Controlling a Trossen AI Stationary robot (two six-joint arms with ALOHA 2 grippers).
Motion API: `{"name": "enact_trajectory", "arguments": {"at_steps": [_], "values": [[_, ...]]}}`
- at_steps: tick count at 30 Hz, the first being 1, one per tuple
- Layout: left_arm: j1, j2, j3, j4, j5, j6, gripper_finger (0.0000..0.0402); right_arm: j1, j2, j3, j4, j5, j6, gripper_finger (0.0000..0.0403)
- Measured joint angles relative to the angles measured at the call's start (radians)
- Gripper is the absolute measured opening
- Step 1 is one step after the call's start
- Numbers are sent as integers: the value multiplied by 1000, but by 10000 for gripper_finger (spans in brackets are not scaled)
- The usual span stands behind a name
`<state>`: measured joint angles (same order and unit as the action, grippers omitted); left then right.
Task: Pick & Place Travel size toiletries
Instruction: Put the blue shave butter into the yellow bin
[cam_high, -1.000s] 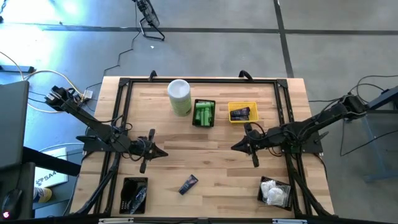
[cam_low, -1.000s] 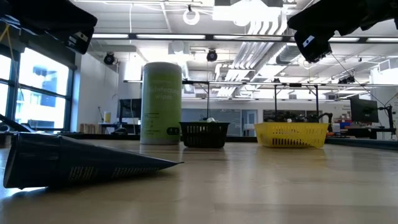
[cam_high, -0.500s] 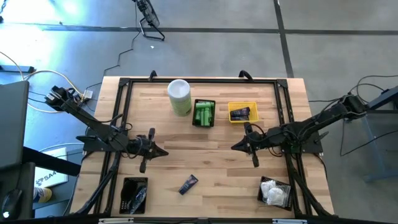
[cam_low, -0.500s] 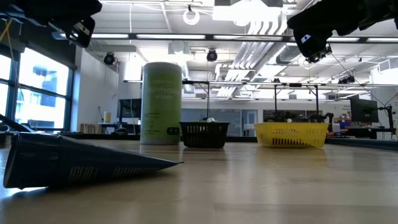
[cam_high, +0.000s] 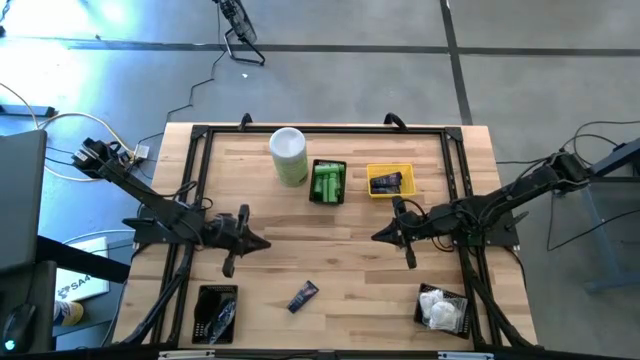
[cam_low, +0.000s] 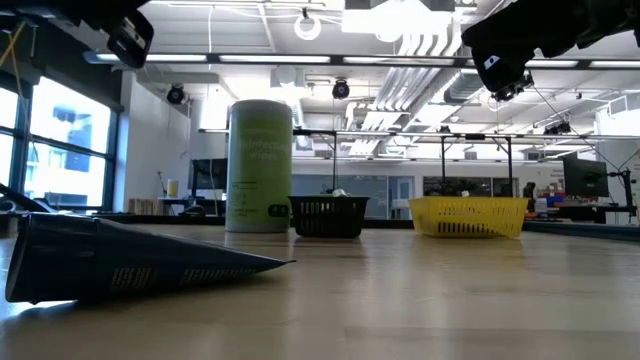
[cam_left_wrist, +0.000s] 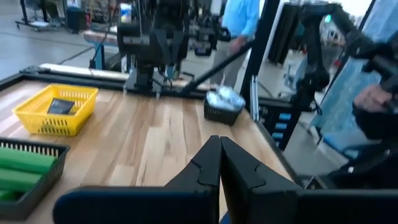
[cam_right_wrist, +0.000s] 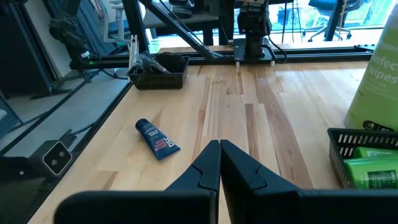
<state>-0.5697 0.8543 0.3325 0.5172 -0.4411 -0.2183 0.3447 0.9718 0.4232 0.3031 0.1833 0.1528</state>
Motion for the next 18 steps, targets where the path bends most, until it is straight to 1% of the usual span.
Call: {"name": "enact_trajectory", "arguments": {"at_steps": [3, 6, 10, 18], "values": [[0, 3, 6, 19, -28, -2, 1, 0, 0, 0, 0, 0, 0, 3], [0, 36, 31, 15, -76, -15, 1, 0, 0, 0, 0, 0, 0, 3], [0, 122, 84, 15, -99, -15, 1, 0, 0, 0, 0, 0, 0, 3], [0, 297, 215, 11, -104, -22, 1, 0, 0, 0, 0, 0, 0, 4]]}}
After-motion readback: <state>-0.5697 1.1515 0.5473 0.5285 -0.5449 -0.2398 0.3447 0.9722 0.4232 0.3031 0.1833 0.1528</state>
